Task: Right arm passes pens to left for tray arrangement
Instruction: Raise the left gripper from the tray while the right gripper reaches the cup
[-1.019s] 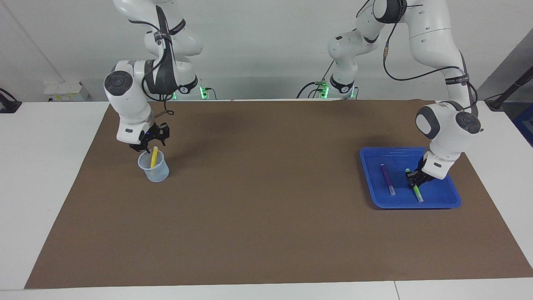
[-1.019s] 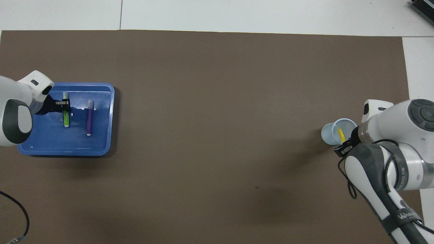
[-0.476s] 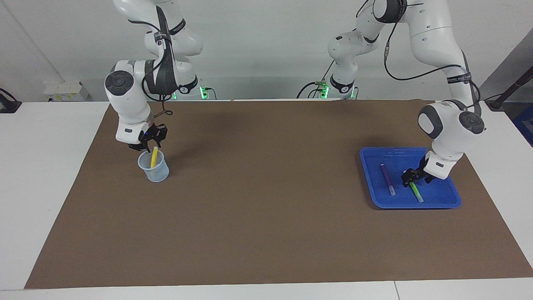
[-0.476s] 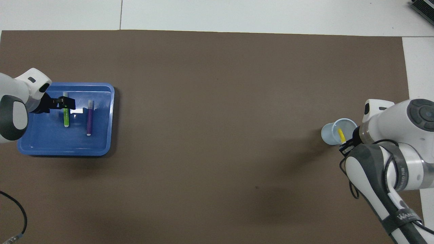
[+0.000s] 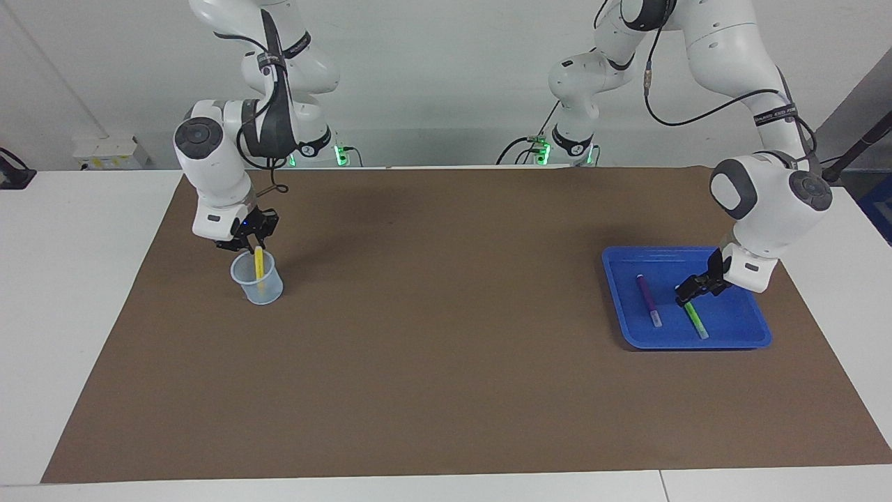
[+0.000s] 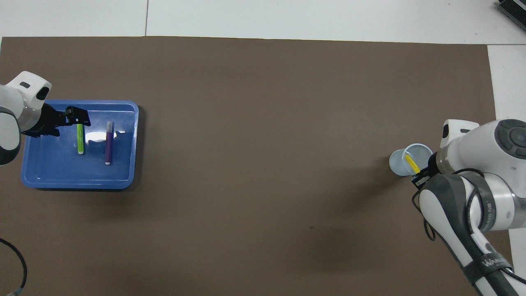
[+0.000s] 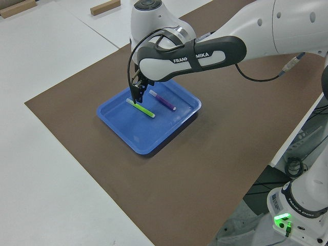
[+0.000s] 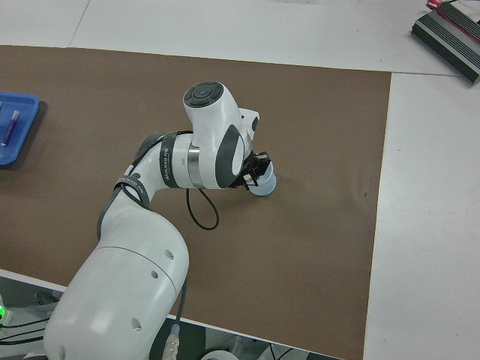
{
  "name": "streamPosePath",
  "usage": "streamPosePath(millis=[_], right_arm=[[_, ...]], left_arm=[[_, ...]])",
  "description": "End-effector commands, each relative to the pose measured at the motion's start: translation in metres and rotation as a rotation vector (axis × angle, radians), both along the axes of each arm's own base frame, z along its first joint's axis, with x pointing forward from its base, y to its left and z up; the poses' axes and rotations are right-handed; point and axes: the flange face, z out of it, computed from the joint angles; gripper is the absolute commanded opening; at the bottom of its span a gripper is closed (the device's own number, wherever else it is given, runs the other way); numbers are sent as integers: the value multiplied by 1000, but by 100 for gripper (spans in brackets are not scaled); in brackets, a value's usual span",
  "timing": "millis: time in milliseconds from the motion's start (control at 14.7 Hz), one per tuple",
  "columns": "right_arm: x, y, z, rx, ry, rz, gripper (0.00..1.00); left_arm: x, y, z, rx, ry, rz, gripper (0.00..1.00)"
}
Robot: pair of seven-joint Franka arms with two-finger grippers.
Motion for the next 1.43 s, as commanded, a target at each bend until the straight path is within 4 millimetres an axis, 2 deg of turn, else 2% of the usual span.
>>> streamPosePath(millis=[0,136,204,340,611,1359], right_arm=[[6,-4,7,-24,-14,-2,47],[9,-4,9,-25,-21,-1,47],[9,-3,9,-25,-21,0,43],[8,-4,8,-24,-18,2,42],[5,-4,7,-25,-12,0,54],[4,-3,2,-30,-9,8,49]], left_arm=[[-8,-24,15,-17,37,108,100],[-11,-41,17,-32,64,159,100],[-12,-56,19,-40,68,168,100],[-13,-72,26,-51,71,219,100],[-16,-119,28,-58,87,299,100],[-37,-241,39,-90,118,465,100]])
